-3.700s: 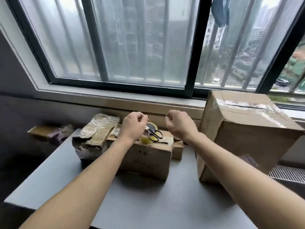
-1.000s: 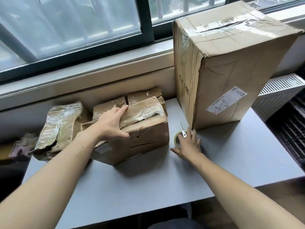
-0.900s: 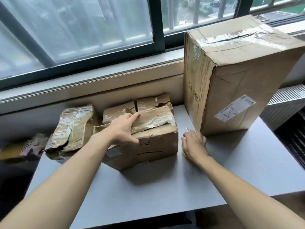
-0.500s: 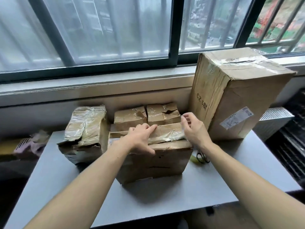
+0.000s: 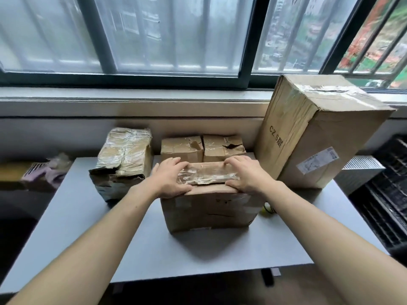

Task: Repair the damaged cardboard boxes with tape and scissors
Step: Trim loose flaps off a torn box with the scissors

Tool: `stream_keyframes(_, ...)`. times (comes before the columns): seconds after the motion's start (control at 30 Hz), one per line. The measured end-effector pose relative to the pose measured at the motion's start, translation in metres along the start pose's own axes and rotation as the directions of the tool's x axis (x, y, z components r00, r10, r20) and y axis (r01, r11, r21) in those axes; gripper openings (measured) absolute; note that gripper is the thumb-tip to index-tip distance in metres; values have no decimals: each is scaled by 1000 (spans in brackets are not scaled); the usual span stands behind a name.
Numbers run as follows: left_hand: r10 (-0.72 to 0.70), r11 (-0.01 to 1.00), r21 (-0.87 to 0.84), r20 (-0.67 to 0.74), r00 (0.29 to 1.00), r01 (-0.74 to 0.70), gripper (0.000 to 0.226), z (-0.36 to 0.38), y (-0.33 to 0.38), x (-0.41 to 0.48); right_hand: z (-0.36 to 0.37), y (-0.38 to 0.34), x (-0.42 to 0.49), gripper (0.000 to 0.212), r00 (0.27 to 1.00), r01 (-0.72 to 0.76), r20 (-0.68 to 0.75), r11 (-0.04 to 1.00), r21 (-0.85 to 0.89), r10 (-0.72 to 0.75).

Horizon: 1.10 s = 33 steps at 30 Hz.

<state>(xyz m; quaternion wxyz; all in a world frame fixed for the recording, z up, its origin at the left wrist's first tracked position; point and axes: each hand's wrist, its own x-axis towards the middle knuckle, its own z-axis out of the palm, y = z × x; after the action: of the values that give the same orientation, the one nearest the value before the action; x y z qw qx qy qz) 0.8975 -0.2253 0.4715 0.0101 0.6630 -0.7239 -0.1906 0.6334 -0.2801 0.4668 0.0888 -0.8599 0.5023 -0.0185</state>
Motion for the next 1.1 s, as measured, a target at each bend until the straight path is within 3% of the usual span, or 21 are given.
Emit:
stream_keyframes(0.17,-14,991,-129,66,998,23,80,-5,-3,-4,-3,10,3,47,995,92,28,996,-5,-91)
stream_keyframes(0.37,-66,995,-79,-5,998,65,81,-1,12,-3,-8,17,6,23,992,125,-11,992,24,-124)
stream_keyframes(0.5,-89,996,-7,-63,994,88,82,6,29,-3,-8,17,5,22,993,117,8,992,40,-117)
stream_keyframes(0.6,-69,998,-6,-150,986,69,63,13,34,2,-8,20,3,23,994,106,14,992,72,-108)
stream_keyframes(0.7,-79,992,-112,-178,981,60,44,12,29,3,-7,22,2,21,995,95,22,989,115,-98)
stream_keyframes(0.87,-72,991,-122,-154,986,53,37,6,25,3,-16,23,-1,29,994,43,-109,907,419,3)
stream_keyframes(1.1,-109,986,-137,-138,984,90,34,-2,22,11,-11,39,-16,28,981,-75,-138,928,364,133)
